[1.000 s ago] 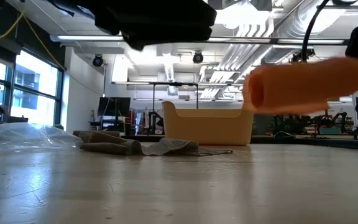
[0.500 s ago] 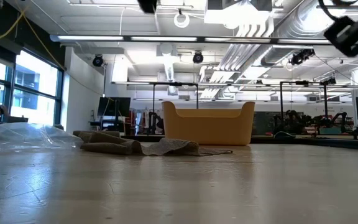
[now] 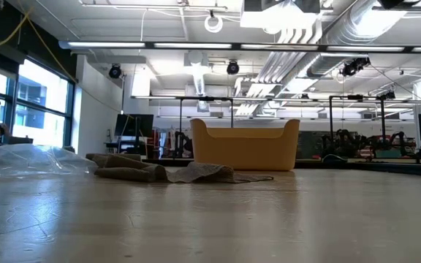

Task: Roll bandage
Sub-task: Roll the orange bandage

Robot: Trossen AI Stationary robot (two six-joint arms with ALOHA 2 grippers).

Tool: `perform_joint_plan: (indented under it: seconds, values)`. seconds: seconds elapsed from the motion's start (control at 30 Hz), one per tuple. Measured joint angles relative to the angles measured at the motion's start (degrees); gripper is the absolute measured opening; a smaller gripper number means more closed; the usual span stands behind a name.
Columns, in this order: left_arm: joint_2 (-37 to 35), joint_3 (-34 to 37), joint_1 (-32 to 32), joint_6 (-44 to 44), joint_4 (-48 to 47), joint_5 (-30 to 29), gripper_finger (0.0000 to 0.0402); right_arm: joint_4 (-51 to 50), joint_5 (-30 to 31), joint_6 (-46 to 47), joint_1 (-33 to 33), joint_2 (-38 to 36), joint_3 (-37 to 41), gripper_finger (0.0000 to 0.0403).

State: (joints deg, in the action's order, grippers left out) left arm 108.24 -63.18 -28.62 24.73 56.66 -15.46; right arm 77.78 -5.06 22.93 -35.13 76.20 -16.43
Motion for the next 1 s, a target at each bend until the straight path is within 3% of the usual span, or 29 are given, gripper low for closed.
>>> perform_joint_plan:
  seconds: [0.17, 0.57, 1.0]
  values:
    - [3.20, -6.01, -0.22, 5.64, -0.20, 4.61, 0.0147, -0.43, -2.13, 0.08, 0.88, 0.00, -0.59, 0.0000]
    - [10.48, -15.83, 0.60, 5.33, -0.28, 9.51, 0.0141, -1.45, -2.33, -0.39, 1.04, 0.00, -0.72, 0.0000]
    - [11.27, -16.81, 2.14, 3.53, -0.12, 10.95, 0.0007, -2.18, -3.26, -0.91, 1.00, 0.00, -0.72, 0.0000]
